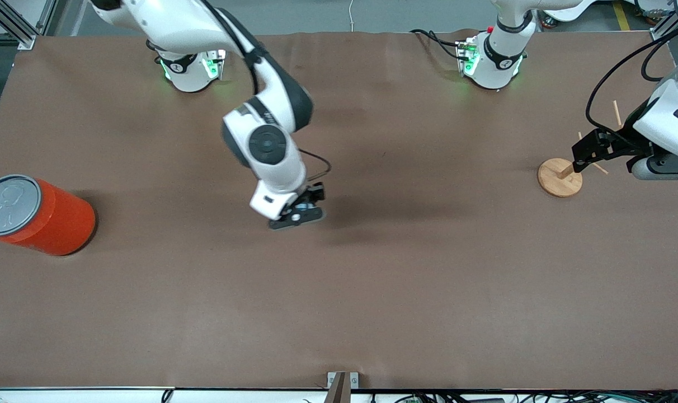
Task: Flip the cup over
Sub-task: 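Lift the blue cup and carry it toward the table middle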
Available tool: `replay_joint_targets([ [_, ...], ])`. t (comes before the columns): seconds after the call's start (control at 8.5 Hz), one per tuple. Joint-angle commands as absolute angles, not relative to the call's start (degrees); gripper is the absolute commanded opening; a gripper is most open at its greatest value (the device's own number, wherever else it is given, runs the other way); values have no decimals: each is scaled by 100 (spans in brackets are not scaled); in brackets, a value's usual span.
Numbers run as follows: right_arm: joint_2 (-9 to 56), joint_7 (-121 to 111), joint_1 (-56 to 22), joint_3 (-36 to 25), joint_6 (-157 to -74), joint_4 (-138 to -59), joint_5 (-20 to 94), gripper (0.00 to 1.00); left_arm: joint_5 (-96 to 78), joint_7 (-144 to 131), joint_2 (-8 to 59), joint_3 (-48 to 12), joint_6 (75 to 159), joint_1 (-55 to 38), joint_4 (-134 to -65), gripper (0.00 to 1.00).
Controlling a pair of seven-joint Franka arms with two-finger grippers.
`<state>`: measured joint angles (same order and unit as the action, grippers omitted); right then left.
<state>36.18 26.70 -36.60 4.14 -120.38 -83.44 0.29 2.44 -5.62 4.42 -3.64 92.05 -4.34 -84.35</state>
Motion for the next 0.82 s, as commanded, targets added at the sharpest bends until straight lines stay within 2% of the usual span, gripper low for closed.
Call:
replay_joint_targets([
  [0.0, 3990, 2804, -3919, 343, -12172, -7937, -78, 42, 281, -475, 413, -396, 9132, -396, -8411, 100],
  [0.24, 4086, 1825, -3981, 369, -12190, -7937, -789, 42, 281, -475, 413, -387, 9132, -396, -8411, 100],
  [0.71, 4315, -91, -4516, 369, -12463, -7884, -1327, 42, 281, -466, 404, -378, 9132, -387, -8411, 100],
])
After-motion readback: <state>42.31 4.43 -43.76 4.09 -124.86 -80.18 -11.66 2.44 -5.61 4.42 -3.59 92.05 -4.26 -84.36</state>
